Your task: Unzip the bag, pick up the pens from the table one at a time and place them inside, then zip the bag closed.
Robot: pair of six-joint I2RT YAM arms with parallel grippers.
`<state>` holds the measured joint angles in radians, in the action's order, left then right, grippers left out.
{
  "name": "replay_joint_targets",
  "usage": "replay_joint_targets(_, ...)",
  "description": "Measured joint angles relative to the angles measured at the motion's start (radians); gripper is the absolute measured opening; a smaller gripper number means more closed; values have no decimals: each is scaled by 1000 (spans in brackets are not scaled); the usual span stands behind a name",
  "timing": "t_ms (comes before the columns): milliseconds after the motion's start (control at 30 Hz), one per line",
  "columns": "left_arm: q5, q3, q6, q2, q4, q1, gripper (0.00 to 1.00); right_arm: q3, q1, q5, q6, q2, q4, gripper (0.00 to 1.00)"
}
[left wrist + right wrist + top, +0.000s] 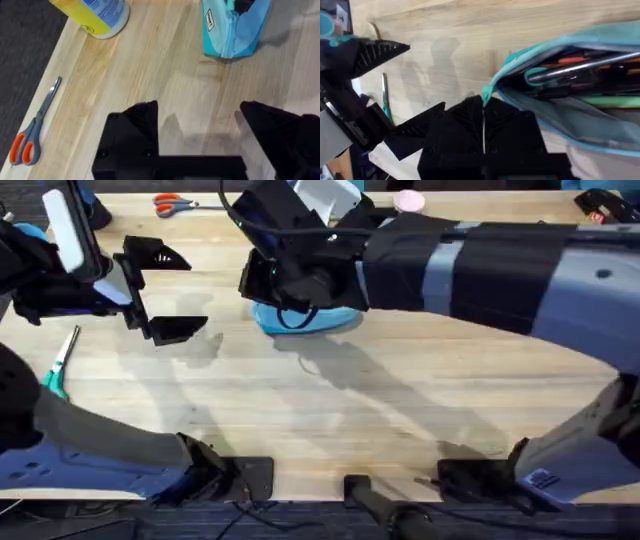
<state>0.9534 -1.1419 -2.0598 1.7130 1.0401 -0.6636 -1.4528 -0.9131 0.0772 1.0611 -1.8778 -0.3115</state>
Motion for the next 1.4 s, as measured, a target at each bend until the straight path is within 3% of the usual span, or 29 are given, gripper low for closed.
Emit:
replay_joint_targets(400,8,0,0,0,0,0,993,0,0,0,0,0,0,30)
replay_joint_targets(567,60,0,0,0,20,0,993,0,0,0,0,0,-3,30)
replay_joint_targets(733,108,0,0,0,126,13,993,0,0,0,0,0,-3,31)
replay_joint_targets(933,133,0,0,0,134,38,994,0,0,0,0,0,-3,30)
replay_joint_targets(1067,91,0,0,0,134,72,994,0,0,0,0,0,-3,30)
replay_joint_targets(1300,13,0,2,0,111,181,994,0,0,0,0,0,-3,30)
replay_joint_targets(1400,2,0,41,3,67,200,994,0,0,0,0,0,-3,30)
